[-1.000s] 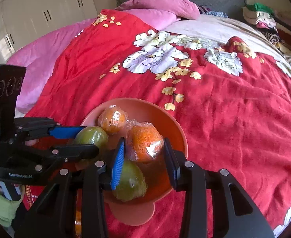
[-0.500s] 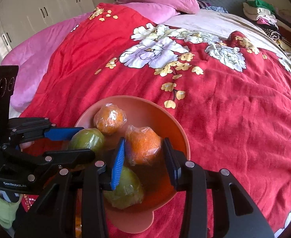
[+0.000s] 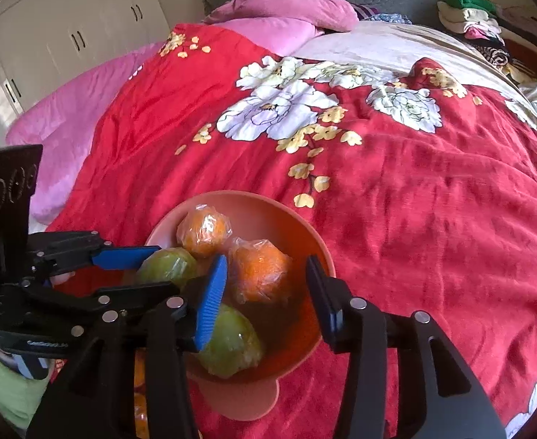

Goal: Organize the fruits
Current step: 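Open the right tool, then the left tool, releasing both fruits in the bowl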

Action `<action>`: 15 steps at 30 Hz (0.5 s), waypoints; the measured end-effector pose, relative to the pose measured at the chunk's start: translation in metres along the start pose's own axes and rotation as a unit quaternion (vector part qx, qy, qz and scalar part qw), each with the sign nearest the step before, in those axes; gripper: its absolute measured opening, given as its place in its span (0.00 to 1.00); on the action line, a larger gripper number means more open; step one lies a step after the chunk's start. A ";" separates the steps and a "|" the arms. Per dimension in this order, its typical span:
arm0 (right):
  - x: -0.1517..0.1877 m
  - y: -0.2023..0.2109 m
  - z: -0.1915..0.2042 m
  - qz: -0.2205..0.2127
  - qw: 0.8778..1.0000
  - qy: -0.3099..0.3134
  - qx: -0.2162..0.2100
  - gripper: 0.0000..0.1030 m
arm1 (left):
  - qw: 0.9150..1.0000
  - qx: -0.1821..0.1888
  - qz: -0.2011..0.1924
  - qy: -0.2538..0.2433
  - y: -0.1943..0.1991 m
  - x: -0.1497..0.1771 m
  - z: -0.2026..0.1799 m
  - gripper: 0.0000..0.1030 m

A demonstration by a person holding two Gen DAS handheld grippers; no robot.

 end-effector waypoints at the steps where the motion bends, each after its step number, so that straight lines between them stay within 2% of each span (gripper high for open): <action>1: 0.000 0.002 -0.001 -0.002 1.000 -0.002 0.001 0.46 | 1.000 0.001 0.000 0.000 0.000 0.000 -0.001 0.35; 9: 0.005 0.028 -0.004 -0.026 1.000 -0.015 0.005 0.55 | 1.000 0.000 -0.001 -0.002 0.002 0.000 -0.002 0.38; 15: 0.012 0.047 -0.003 -0.044 0.999 -0.014 0.020 0.65 | 1.000 -0.002 -0.010 -0.001 0.010 -0.002 -0.001 0.45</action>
Point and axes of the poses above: each gripper's, at about its wrist camera, not at the fingertips, and y roughly against the way its jaws point, z to its left, x to its underside, the point moved 1 cm from there along -y, roughly the way its jaws point, and after that the axes turned 6 degrees about -z, right-handed, at the moved point
